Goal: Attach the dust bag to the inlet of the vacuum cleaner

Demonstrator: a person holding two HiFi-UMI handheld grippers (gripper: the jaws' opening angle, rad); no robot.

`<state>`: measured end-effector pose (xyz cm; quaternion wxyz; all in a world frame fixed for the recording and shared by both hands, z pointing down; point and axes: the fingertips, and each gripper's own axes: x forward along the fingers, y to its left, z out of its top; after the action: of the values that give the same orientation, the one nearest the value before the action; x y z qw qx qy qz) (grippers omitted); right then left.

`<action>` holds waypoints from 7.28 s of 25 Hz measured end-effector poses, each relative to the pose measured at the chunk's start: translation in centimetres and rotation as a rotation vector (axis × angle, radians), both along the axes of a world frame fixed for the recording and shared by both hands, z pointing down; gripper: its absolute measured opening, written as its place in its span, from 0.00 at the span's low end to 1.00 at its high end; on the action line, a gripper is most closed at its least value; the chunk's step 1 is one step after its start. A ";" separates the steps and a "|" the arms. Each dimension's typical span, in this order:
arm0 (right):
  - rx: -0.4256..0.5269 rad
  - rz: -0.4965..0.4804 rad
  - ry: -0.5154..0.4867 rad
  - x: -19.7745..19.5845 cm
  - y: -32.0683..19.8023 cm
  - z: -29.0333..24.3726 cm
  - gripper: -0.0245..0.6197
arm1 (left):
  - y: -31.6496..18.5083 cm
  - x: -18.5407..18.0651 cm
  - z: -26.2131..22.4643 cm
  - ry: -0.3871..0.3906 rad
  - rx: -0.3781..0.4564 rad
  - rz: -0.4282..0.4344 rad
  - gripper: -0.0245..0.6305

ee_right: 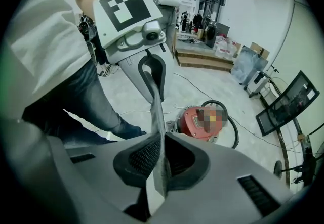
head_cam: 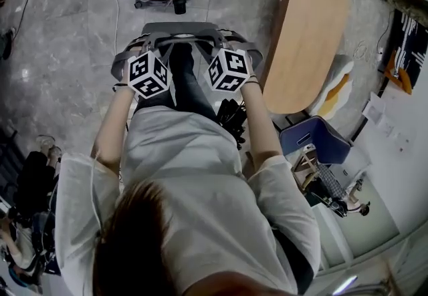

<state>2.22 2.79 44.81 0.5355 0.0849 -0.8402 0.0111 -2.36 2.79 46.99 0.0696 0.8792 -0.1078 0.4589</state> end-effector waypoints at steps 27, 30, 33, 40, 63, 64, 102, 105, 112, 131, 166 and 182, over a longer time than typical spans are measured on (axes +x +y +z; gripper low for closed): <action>-0.137 0.144 -0.002 2.6 -2.7 22.9 0.08 | -2.7 2.4 22.5 -0.041 -0.118 -0.110 0.11; -0.136 0.163 -0.001 2.8 -2.7 25.0 0.08 | -2.8 2.5 24.6 -0.052 -0.117 -0.123 0.11; -0.122 0.170 -0.004 2.7 -2.9 26.8 0.08 | -3.0 2.4 26.3 -0.060 -0.105 -0.136 0.11; -0.103 0.161 -0.001 2.7 -3.0 31.1 0.08 | -3.3 2.3 30.4 -0.079 -0.082 -0.176 0.11; 0.052 0.149 -0.024 2.6 -3.7 31.8 0.08 | -4.3 2.2 30.7 -0.071 0.083 -0.216 0.11; 0.053 0.152 -0.027 2.7 -3.8 31.8 0.08 | -4.4 2.2 30.7 -0.073 0.084 -0.221 0.11; 0.003 0.391 -0.033 4.0 -7.1 31.8 0.09 | -8.0 3.3 29.8 -0.053 0.061 -0.259 0.11; 0.004 0.384 -0.005 3.7 -8.9 32.0 0.10 | -8.2 2.7 30.0 -0.033 0.027 -0.354 0.11; -0.008 0.448 -0.032 3.7 -9.4 32.0 0.10 | -8.9 2.8 30.3 -0.017 0.013 -0.352 0.11; 0.026 0.476 -0.031 3.9 -10.5 32.0 0.12 | -9.6 2.9 30.0 0.036 -0.022 -0.447 0.11; -0.268 0.750 -0.225 3.5 -9.6 31.3 0.40 | -8.9 2.9 29.9 0.120 -0.306 -0.582 0.30; -0.264 0.945 -0.402 4.6 -9.5 26.4 0.39 | -9.7 2.2 23.5 0.235 -0.278 -0.683 0.34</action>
<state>6.79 -6.74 71.25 0.3066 0.3823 -0.7880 0.3727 -0.14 -6.93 70.51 0.3489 0.8213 -0.3225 0.3158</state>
